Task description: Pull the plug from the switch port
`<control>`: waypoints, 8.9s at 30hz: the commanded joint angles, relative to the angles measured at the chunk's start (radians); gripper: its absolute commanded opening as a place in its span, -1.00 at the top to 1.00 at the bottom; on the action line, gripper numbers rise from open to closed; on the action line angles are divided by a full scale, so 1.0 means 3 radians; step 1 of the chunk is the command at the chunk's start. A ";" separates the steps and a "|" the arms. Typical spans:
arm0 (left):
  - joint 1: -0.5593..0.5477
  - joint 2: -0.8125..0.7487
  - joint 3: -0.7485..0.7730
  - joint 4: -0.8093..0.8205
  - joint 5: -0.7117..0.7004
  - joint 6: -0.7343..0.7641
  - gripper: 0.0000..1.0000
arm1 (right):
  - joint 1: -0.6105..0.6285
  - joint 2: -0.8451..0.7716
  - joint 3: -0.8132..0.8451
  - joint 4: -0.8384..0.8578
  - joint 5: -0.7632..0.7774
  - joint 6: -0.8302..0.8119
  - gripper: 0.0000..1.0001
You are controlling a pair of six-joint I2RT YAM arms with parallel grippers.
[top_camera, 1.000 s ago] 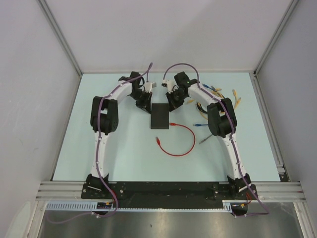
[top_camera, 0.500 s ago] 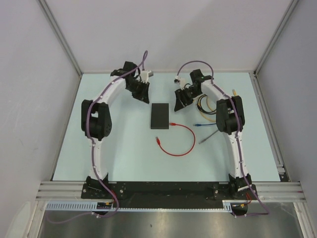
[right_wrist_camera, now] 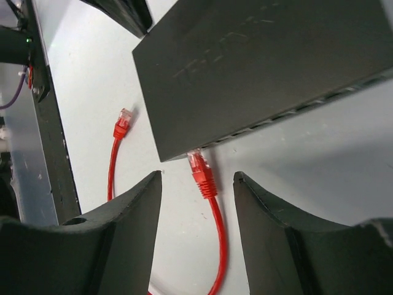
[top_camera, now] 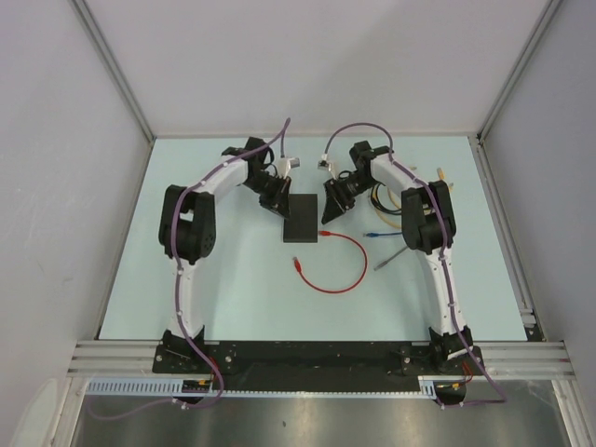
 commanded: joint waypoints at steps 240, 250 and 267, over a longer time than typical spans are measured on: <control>-0.0005 0.0552 0.0314 -0.0105 -0.0136 -0.0224 0.74 | 0.0332 -0.3357 -0.3103 0.1277 0.1579 -0.2677 0.81; 0.0021 0.0435 0.0207 -0.0125 -0.0161 -0.0218 0.67 | 0.0792 -0.2575 -0.2914 0.2245 0.1512 -0.0371 -0.33; 0.0139 0.0491 0.0247 -0.0095 -0.0023 -0.0285 0.67 | 0.0930 -0.2462 -0.2965 0.0880 0.1389 -0.1236 -0.15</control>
